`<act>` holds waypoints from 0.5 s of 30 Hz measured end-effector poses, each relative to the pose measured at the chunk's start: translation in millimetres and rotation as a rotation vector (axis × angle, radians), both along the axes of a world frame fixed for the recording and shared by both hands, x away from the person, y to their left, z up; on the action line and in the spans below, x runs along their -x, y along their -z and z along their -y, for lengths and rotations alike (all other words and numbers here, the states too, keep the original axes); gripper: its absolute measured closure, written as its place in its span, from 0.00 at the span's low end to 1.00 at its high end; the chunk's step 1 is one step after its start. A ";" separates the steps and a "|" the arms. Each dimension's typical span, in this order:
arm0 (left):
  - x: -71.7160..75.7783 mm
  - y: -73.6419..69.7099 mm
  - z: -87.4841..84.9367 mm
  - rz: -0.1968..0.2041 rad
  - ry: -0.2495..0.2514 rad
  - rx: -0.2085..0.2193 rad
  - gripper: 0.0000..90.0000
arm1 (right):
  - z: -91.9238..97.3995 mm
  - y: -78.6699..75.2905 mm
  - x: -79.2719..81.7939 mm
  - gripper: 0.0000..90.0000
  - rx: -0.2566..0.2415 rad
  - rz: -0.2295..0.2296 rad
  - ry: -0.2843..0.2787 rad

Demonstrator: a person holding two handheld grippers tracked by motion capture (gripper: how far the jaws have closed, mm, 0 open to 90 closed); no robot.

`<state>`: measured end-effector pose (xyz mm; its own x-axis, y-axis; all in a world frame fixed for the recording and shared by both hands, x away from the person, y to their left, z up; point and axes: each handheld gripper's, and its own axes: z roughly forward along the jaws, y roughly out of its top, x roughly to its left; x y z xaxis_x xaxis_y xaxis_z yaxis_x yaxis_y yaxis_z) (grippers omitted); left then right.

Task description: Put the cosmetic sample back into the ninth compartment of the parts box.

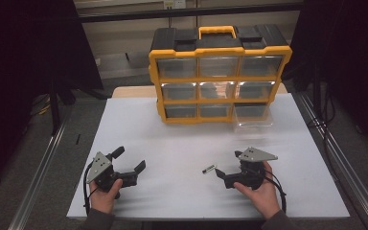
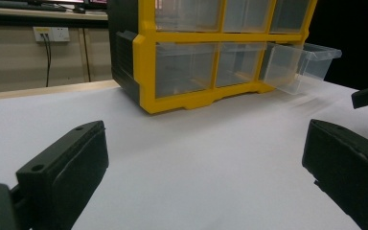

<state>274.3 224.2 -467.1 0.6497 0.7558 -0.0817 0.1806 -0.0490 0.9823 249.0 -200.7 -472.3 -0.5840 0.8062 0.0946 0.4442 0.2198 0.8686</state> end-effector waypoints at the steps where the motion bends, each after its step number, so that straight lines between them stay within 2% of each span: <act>1: 0.1 0.0 -0.4 -0.001 0.015 -0.006 0.03 | -0.6 0.1 -0.6 0.02 0.000 0.000 -0.002; 2: 0.0 0.0 -0.4 -0.002 0.016 -0.006 0.02 | -3.1 0.0 -1.8 0.02 0.005 -0.012 0.001; 3: -0.4 -0.3 -2.3 -0.001 0.015 -0.026 0.02 | -3.1 0.0 -1.8 0.02 0.005 -0.012 0.001; 4: 0.1 -0.1 -0.4 -0.003 0.018 -0.005 0.02 | -3.5 0.1 -2.4 0.03 0.011 -0.013 -0.006; 15: 0.4 -0.2 -1.1 0.001 0.008 0.003 0.02 | -19.0 2.4 -10.5 0.06 0.053 -0.068 -0.015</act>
<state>273.9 225.4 -466.9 0.6559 0.7503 -0.0828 0.1788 -0.0479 0.9827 259.6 -181.7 -474.7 -0.5894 0.8026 0.0920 0.4985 0.2718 0.8232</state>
